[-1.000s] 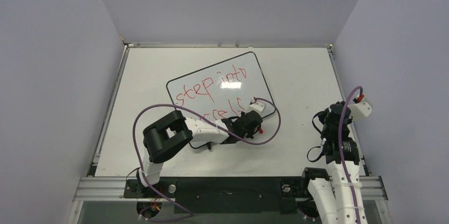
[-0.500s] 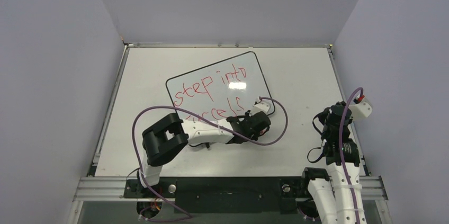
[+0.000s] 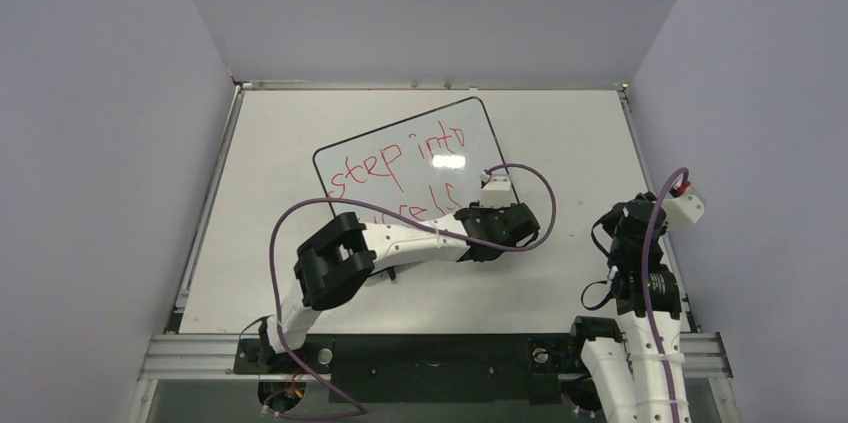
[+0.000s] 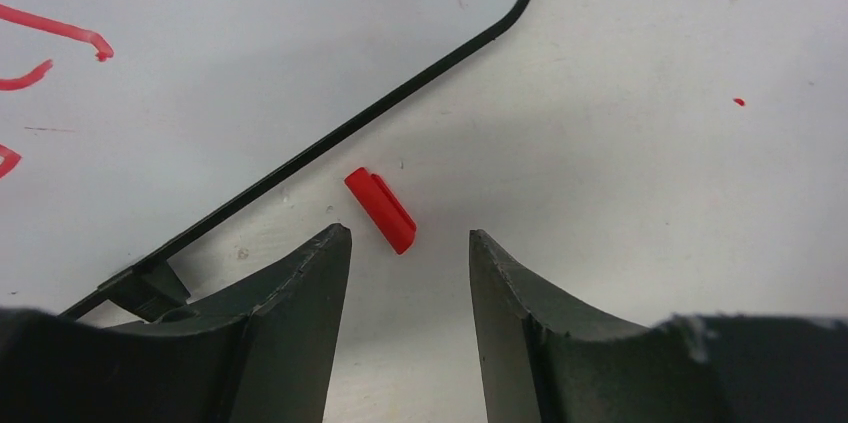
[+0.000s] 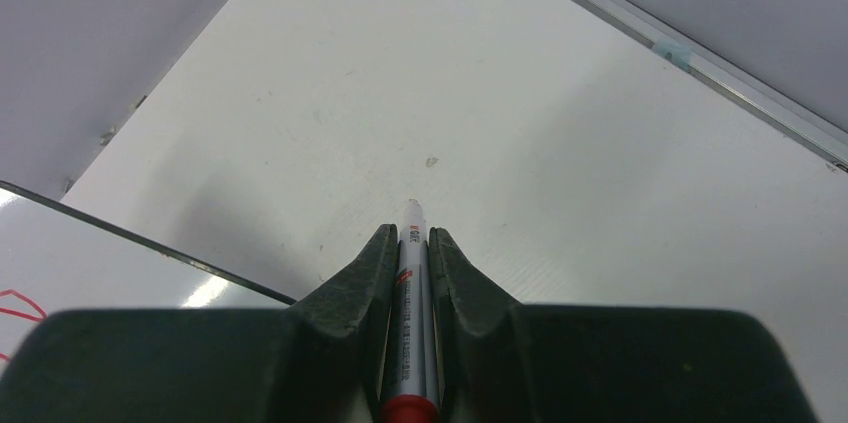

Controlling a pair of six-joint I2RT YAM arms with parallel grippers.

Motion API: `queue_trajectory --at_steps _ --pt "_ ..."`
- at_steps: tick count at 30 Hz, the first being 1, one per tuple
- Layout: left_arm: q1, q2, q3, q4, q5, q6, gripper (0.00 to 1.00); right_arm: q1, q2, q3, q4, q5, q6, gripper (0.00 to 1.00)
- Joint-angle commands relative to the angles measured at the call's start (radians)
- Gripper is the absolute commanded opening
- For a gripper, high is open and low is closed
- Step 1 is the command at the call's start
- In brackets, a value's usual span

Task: Write a sentence on the whiteboard
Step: Pick up the pen cap from the center of the board.

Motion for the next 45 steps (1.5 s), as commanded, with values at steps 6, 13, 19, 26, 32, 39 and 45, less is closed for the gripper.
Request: queue_trajectory --at_steps 6,13,19,26,32,39,45 --pt "0.005 0.100 0.104 -0.131 -0.053 -0.246 0.45 0.026 -0.004 0.051 -0.001 0.017 0.004 0.00" --pt "-0.008 0.171 0.171 -0.199 -0.081 -0.315 0.41 0.040 -0.011 0.052 -0.007 0.024 -0.002 0.00" --pt "-0.005 0.208 0.167 -0.218 -0.068 -0.355 0.34 0.050 -0.014 0.057 -0.010 0.039 -0.009 0.00" --pt "-0.006 0.202 0.088 -0.183 -0.022 -0.365 0.09 0.054 -0.019 0.057 -0.015 0.048 -0.011 0.00" --pt "-0.005 0.152 -0.060 -0.029 0.051 -0.292 0.00 0.054 -0.024 0.055 -0.016 0.038 -0.012 0.00" --pt "0.005 -0.088 -0.362 0.283 0.187 0.066 0.00 0.054 -0.004 0.071 -0.015 -0.092 -0.041 0.00" --pt "0.090 -0.433 -0.689 0.506 0.394 0.342 0.00 0.054 0.006 0.132 -0.042 -0.196 -0.062 0.00"
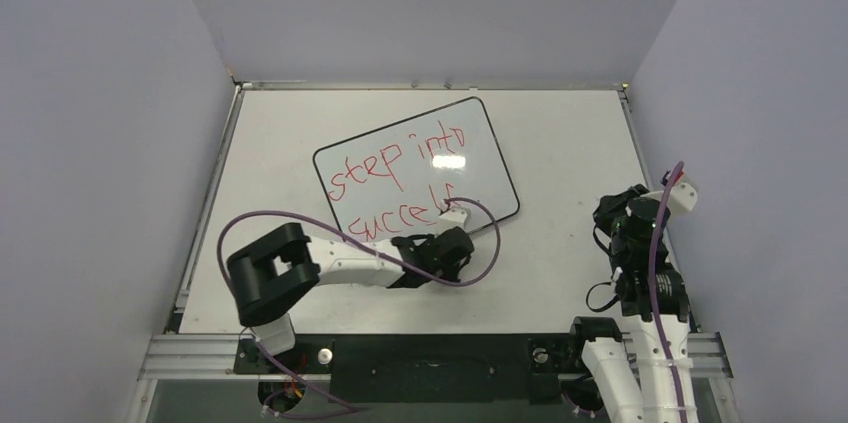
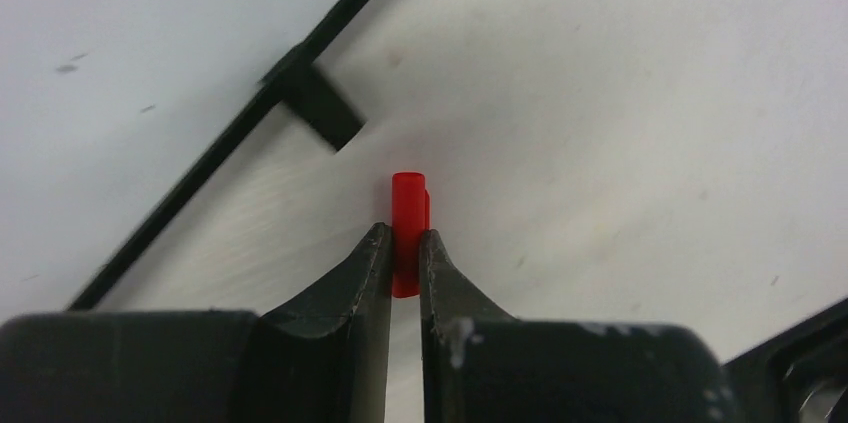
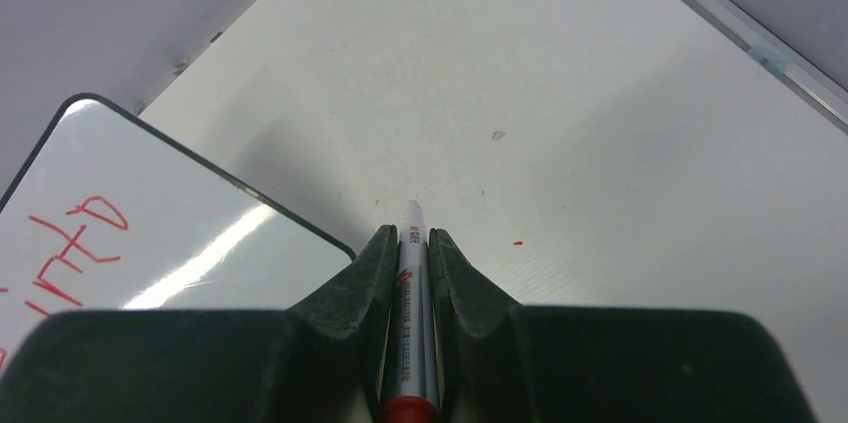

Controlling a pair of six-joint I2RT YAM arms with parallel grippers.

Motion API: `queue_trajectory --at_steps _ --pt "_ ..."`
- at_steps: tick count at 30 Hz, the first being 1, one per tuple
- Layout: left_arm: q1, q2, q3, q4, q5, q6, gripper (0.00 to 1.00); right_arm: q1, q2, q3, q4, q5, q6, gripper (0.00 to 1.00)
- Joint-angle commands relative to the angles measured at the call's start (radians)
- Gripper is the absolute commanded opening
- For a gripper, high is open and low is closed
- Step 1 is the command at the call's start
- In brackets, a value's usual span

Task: Write a sentence on the whiteboard
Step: Pick up the pen cap from the center of the board, then insert the whiteboard marker without the cap into the pen cap.

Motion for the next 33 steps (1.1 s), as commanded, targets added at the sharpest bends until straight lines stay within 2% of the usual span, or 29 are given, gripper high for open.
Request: queue_trajectory --at_steps 1,5,10,12,15,17,20,26,28,33 --pt "0.083 -0.260 -0.155 0.170 0.271 0.303 0.00 0.009 0.012 0.091 -0.012 -0.103 -0.033 0.00" --pt "0.107 -0.409 -0.112 0.013 0.439 0.483 0.00 0.010 0.044 0.144 -0.034 -0.233 -0.029 0.00" --pt "0.149 -0.544 -0.049 -0.119 0.555 0.615 0.00 0.010 0.064 0.194 -0.034 -0.377 -0.016 0.00" --pt "0.180 -0.574 -0.018 -0.168 0.638 0.653 0.00 0.010 0.076 0.203 -0.016 -0.472 -0.014 0.00" --pt "0.208 -0.607 0.018 -0.237 0.690 0.720 0.00 0.014 0.108 0.209 0.038 -0.686 0.007 0.00" --pt "0.230 -0.631 0.023 -0.259 0.715 0.752 0.00 0.018 0.119 0.210 0.063 -0.761 0.021 0.00" --pt "0.275 -0.667 0.027 -0.274 0.765 0.773 0.00 0.066 0.117 0.219 0.084 -0.795 0.019 0.00" --pt "0.325 -0.714 0.082 -0.350 0.754 0.843 0.00 0.142 0.131 0.212 0.164 -0.892 0.032 0.00" --pt "0.337 -0.731 0.080 -0.363 0.758 0.861 0.00 0.166 0.134 0.199 0.213 -0.924 0.051 0.00" --pt "0.351 -0.792 0.006 -0.274 0.851 0.898 0.00 0.239 0.161 0.133 0.419 -1.031 0.143 0.00"
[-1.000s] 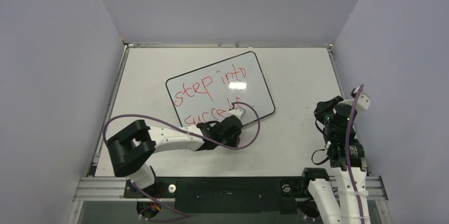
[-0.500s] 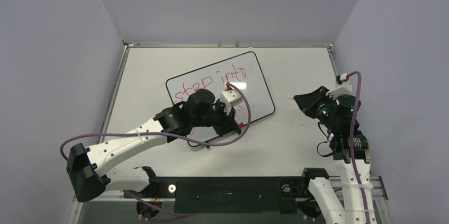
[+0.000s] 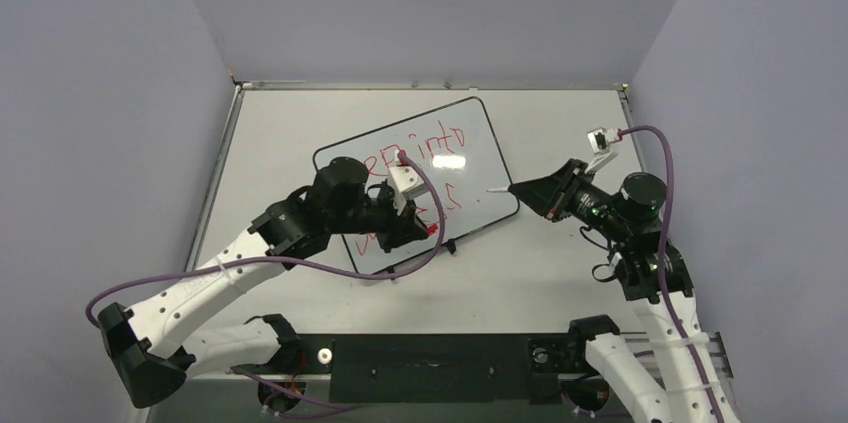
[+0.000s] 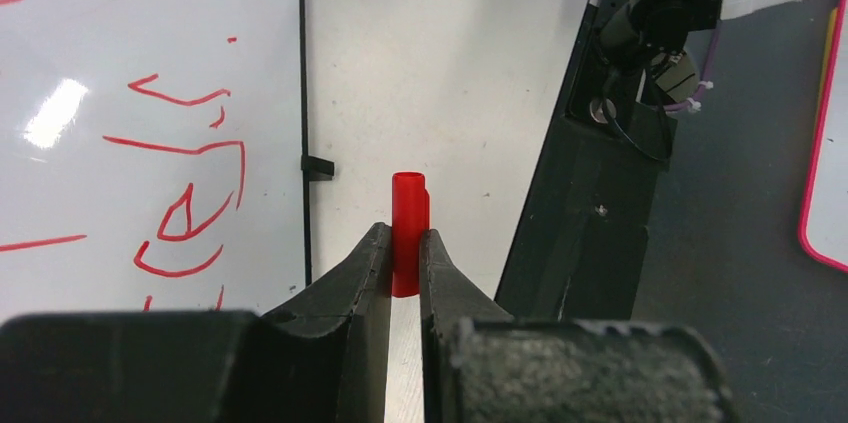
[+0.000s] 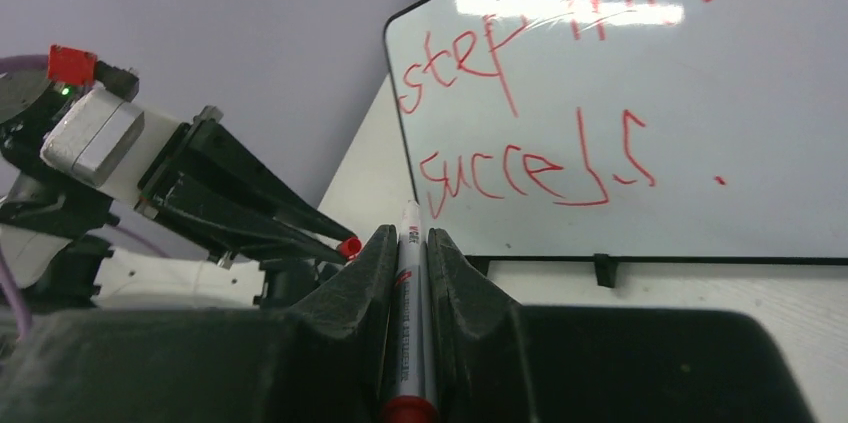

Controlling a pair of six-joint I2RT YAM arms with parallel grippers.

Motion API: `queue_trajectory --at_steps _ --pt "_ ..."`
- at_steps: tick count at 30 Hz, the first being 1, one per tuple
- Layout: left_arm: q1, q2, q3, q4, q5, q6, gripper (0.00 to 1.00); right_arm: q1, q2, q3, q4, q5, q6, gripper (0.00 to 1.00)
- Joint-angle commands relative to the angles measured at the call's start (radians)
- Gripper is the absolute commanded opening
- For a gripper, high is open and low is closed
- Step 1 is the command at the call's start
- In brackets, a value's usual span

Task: Write a sentence on the whiteboard
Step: Insert the whiteboard marker without the cap into the pen cap.

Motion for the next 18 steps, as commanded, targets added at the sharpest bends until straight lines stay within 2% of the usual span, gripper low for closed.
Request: queue_trajectory --at_steps 1,10,18 --pt "0.018 -0.074 -0.033 0.071 0.118 0.069 0.00 0.085 0.040 -0.035 0.229 -0.123 0.082 0.00" --pt "0.049 -0.120 -0.091 0.113 0.161 0.086 0.00 0.366 0.140 -0.001 0.190 -0.011 -0.020 0.00" --pt "0.069 -0.121 -0.098 0.124 0.157 0.073 0.00 0.451 0.184 0.009 0.191 0.039 -0.041 0.00"
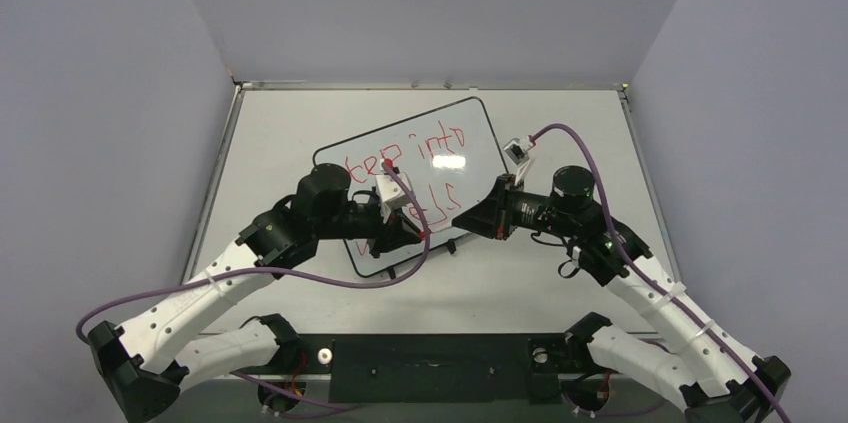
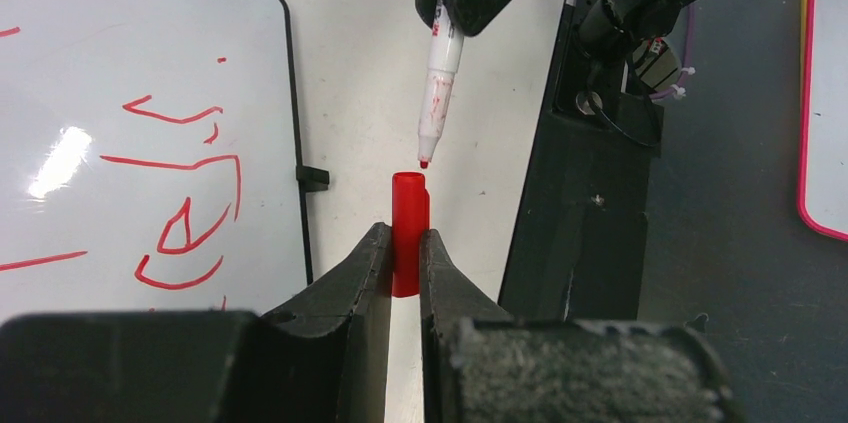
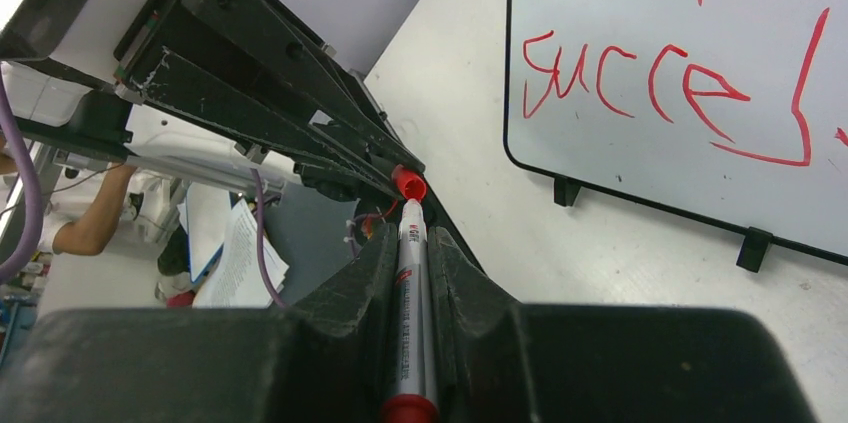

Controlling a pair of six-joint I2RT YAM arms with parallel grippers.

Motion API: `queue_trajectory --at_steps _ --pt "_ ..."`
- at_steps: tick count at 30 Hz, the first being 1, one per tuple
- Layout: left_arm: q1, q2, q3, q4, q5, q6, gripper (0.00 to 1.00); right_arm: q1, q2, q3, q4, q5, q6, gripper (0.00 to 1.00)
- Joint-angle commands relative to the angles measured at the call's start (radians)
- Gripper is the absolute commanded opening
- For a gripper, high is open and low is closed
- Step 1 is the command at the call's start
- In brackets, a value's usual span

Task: Write a sentence on the whiteboard
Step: Insert the whiteboard marker without the cap into the pen cap.

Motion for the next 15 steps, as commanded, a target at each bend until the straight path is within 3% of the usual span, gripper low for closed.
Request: queue_trajectory --at_steps 1,15 --pt "0.016 -0.013 0.001 0.061 0.036 0.004 0.00 0.031 0.010 0.031 0.046 0.038 -0.032 0.00" --pt "0.027 -0.022 -0.010 0.062 0.044 0.001 0.00 0.071 0.019 0.059 0.018 0.095 -0.059 0.00"
